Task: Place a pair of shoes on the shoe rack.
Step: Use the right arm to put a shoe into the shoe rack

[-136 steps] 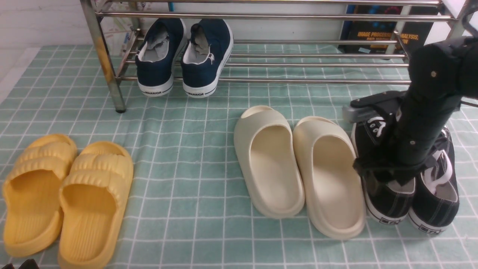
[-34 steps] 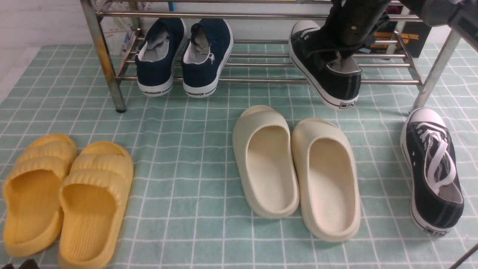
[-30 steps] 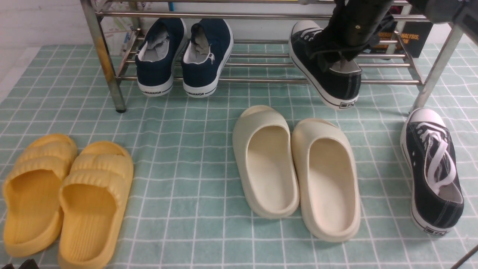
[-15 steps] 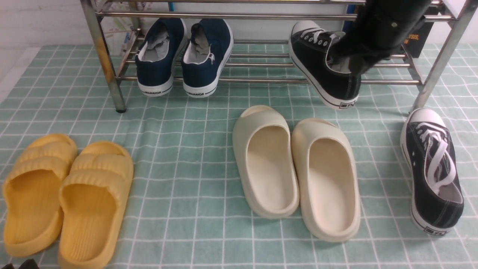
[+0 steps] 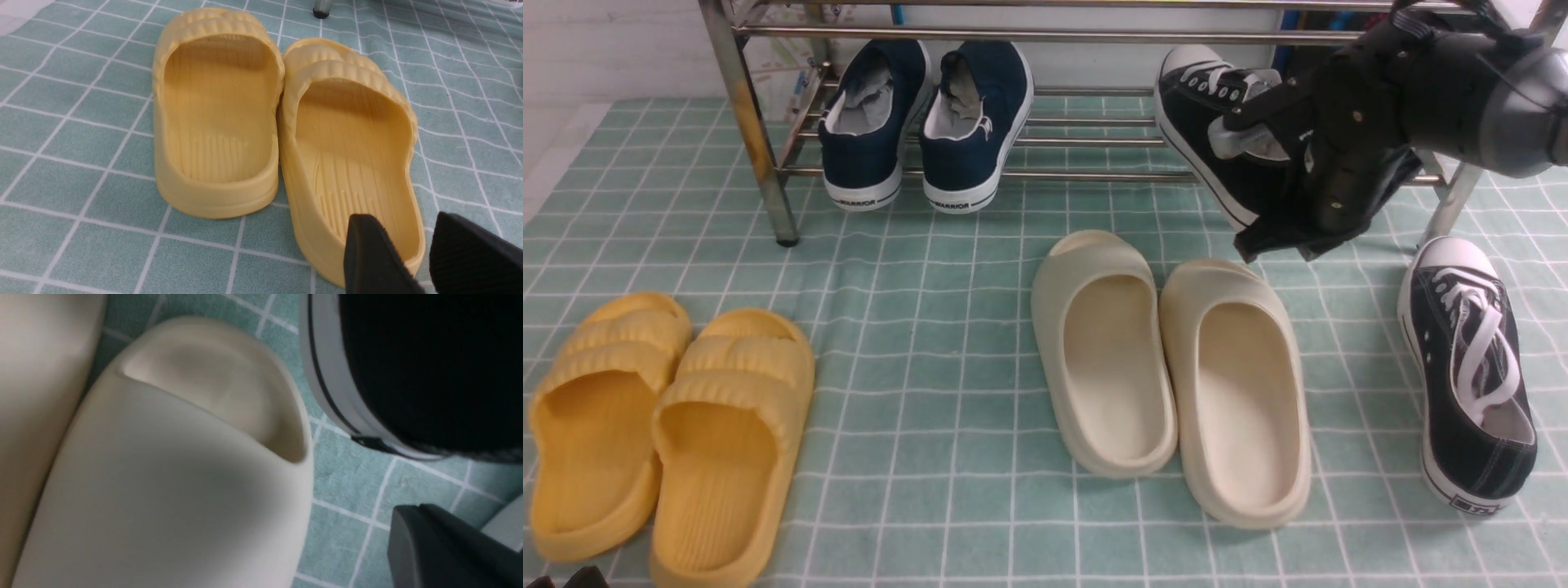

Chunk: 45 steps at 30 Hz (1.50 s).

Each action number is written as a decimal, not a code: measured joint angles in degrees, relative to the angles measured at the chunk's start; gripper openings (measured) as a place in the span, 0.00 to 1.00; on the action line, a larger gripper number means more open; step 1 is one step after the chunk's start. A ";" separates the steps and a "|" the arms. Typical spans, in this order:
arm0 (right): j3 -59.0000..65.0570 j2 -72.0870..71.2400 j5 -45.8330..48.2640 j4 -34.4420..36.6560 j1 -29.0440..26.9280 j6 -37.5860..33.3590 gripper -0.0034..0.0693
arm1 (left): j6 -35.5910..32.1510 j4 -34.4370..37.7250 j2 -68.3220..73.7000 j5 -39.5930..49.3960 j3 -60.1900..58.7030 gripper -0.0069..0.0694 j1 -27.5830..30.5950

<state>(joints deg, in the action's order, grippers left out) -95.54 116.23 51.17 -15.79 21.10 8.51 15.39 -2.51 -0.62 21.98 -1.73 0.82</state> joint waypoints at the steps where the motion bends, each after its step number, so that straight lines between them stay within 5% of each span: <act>1: -0.57 0.51 -0.31 0.51 0.00 0.05 0.04 | 0.00 0.00 0.00 0.00 0.00 0.40 0.00; 27: -6.95 3.48 -5.90 9.19 0.05 0.00 0.05 | 0.00 0.00 0.00 0.00 0.00 0.40 0.00; 31: -7.18 3.48 -6.63 11.10 0.05 0.00 0.18 | 0.00 0.00 0.00 0.00 0.00 0.40 0.00; 39: -12.06 3.00 0.09 13.09 0.05 -0.94 0.69 | 0.00 0.00 0.00 0.00 0.00 0.40 0.00; 45: -12.73 -0.29 5.85 15.79 0.05 -5.22 0.78 | 0.00 0.00 0.00 0.00 0.00 0.40 0.00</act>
<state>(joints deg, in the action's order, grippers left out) -108.26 115.94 57.02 0.00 21.16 3.29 15.39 -2.51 -0.62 21.98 -1.73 0.82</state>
